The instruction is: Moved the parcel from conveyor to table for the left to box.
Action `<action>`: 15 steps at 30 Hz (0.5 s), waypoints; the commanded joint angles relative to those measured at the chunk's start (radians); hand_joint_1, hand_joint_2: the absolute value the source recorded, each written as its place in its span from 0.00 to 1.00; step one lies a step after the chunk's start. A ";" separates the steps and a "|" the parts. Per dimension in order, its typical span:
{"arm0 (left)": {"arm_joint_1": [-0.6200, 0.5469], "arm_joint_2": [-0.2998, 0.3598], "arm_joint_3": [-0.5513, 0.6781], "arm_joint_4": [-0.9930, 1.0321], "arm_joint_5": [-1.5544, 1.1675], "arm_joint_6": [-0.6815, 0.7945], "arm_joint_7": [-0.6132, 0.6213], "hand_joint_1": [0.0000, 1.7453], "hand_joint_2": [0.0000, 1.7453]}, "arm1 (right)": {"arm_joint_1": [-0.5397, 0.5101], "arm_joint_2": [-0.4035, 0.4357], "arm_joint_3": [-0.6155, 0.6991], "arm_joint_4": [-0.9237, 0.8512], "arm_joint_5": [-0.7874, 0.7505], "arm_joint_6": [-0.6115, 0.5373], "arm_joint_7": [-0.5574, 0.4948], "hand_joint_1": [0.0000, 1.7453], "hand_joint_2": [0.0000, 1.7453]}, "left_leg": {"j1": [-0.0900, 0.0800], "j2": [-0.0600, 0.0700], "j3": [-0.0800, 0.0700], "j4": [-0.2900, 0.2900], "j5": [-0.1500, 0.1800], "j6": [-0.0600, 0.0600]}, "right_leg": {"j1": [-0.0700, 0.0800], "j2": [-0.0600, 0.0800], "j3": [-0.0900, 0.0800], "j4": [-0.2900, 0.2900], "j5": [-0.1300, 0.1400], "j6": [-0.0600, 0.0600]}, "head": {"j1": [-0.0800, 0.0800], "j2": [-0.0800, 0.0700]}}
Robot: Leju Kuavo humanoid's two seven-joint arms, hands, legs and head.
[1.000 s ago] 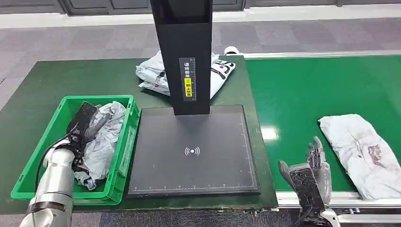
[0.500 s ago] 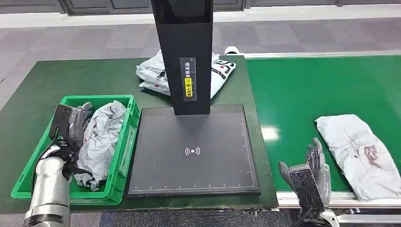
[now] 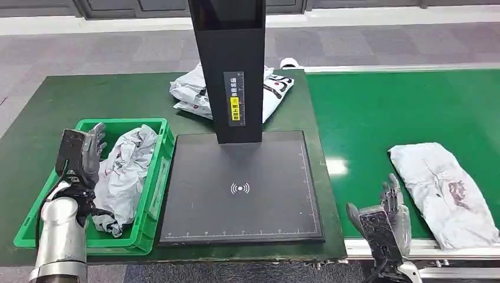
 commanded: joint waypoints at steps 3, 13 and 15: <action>0.038 -0.078 -0.074 -0.173 -0.160 0.444 -0.084 0.00 0.00 | -0.053 -0.046 -0.022 0.102 0.016 0.025 0.023 0.00 1.00 | 0.001 0.000 0.000 -0.001 0.000 0.001 | 0.001 -0.003 0.001 -0.002 0.000 0.000 | 0.000 0.000; 0.064 -0.105 -0.102 -0.265 -0.157 0.534 -0.116 0.00 0.00 | -0.085 -0.058 -0.033 0.141 0.033 0.028 0.033 0.00 1.00 | 0.001 0.000 -0.001 0.000 0.000 0.001 | 0.001 -0.002 0.001 -0.001 0.000 0.000 | 0.000 0.000; 0.072 -0.109 -0.114 -0.288 -0.153 0.540 -0.121 0.00 0.00 | -0.093 -0.062 -0.037 0.152 0.037 0.028 0.035 0.00 1.00 | 0.001 0.000 -0.001 0.000 0.000 0.001 | 0.001 -0.003 0.001 -0.002 0.001 0.001 | 0.000 0.000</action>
